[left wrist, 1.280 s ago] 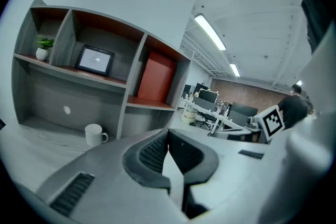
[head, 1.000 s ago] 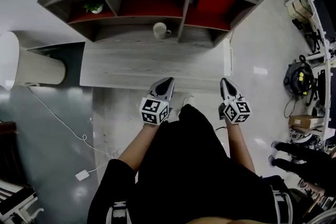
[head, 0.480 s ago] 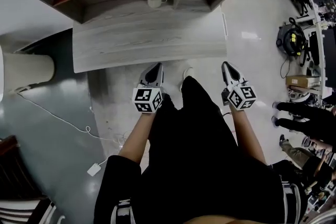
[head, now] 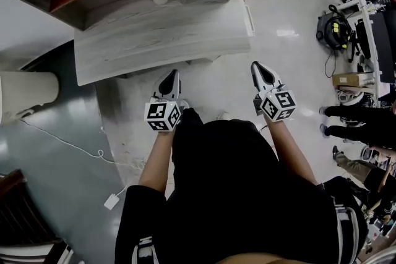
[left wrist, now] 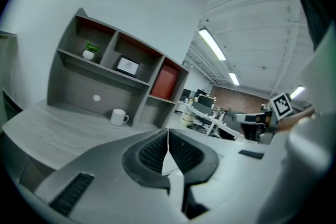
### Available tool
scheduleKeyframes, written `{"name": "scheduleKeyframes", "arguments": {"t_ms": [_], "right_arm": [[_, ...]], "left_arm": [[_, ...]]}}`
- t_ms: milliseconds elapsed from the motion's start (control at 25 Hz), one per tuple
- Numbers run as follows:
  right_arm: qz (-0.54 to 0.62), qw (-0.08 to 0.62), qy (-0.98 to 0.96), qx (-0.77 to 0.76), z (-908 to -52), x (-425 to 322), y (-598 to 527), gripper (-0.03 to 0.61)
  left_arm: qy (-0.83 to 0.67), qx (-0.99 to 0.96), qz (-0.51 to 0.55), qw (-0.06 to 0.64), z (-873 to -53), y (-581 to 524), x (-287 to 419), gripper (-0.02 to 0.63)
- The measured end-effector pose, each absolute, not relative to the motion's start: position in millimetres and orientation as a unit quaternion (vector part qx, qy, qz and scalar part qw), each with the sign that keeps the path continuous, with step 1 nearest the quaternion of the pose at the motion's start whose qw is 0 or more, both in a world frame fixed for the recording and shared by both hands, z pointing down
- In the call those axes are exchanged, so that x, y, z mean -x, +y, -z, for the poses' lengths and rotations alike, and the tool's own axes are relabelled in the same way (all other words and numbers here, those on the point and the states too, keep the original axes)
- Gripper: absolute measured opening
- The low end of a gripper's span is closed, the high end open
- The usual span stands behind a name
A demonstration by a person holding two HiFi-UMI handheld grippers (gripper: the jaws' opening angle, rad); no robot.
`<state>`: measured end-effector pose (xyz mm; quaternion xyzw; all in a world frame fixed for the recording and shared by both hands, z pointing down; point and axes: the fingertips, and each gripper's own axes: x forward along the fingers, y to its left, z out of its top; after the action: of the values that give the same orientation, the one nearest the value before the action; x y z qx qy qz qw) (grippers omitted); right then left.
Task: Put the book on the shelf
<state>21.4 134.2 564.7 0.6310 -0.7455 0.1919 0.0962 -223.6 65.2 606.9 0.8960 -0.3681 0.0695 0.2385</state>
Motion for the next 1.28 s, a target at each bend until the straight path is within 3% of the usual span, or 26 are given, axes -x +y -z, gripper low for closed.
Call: {"name": "scheduleKeyframes", "arguments": {"t_ms": [320, 640, 800, 1280], "right_arm": [[-0.158, 0.070, -0.748, -0.641, -547, -111, 212, 0.000], [-0.150, 0.059, -0.748, -0.644, -551, -172, 269, 0.000], [-0.143, 0.056, -0.752, -0.641, -554, -180, 285, 0.000], [-0.125, 0.058, -0.763, -0.632, -548, -181, 316, 0.000]], "left_arm": [[-0.361, -0.909, -0.087, 0.190, -590, 154, 116, 0.012], [-0.412, -0.895, -0.039, 0.169, -556, 214, 51, 0.012], [-0.422, -0.895, -0.041, 0.136, -544, 228, 38, 0.013], [-0.426, -0.895, -0.053, 0.124, -534, 258, 25, 0.013]]}}
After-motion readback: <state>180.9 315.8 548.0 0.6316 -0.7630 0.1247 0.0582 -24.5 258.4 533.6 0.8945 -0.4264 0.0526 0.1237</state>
